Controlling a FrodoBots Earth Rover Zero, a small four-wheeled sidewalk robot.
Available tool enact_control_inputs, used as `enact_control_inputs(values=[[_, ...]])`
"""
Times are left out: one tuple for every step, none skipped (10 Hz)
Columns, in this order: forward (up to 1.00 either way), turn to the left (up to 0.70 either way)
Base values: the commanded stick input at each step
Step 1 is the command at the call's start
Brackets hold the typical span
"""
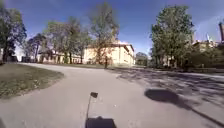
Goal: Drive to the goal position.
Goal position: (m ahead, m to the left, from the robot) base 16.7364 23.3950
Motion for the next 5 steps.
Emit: enact_control_inputs(values=[[0.70,0.00],[0.70,0.00],[0.70,0.00],[0.70,0.00],[0.70,0.00]])
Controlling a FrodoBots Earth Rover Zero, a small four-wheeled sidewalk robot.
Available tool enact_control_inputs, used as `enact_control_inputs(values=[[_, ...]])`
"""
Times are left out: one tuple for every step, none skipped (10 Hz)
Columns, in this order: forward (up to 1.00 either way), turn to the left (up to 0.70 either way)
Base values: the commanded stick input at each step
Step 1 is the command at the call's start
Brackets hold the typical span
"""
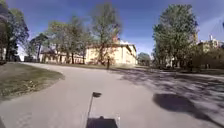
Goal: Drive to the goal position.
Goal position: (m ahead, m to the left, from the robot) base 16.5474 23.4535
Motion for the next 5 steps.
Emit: enact_control_inputs(values=[[0.70,0.00],[0.70,0.00],[0.70,0.00],[0.70,0.00],[0.70,0.00]])
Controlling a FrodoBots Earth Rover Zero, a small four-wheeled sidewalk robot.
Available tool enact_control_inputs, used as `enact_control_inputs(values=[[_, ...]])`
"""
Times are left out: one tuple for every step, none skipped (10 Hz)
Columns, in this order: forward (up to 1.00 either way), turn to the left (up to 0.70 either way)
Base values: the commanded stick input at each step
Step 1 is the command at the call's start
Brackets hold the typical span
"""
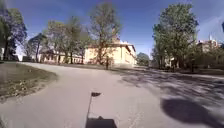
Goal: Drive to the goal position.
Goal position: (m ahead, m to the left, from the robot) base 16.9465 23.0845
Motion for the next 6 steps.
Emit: enact_control_inputs(values=[[0.70,0.00],[0.70,0.00],[0.70,0.00],[0.70,0.00],[0.70,0.00],[0.70,0.00]])
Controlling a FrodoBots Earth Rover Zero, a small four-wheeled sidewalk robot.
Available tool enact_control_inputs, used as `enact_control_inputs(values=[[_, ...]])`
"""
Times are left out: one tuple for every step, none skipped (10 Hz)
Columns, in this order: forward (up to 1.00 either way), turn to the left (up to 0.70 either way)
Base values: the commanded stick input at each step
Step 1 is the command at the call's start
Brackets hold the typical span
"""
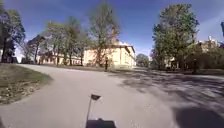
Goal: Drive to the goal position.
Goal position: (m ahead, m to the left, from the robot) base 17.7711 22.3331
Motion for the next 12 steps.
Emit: enact_control_inputs(values=[[0.70,0.27],[0.70,0.07],[0.70,0.00],[0.70,0.00],[0.70,0.00],[0.70,0.17],[0.70,0.34],[0.70,0.35],[0.70,0.35],[0.70,0.35],[0.70,0.35],[0.70,0.35]])
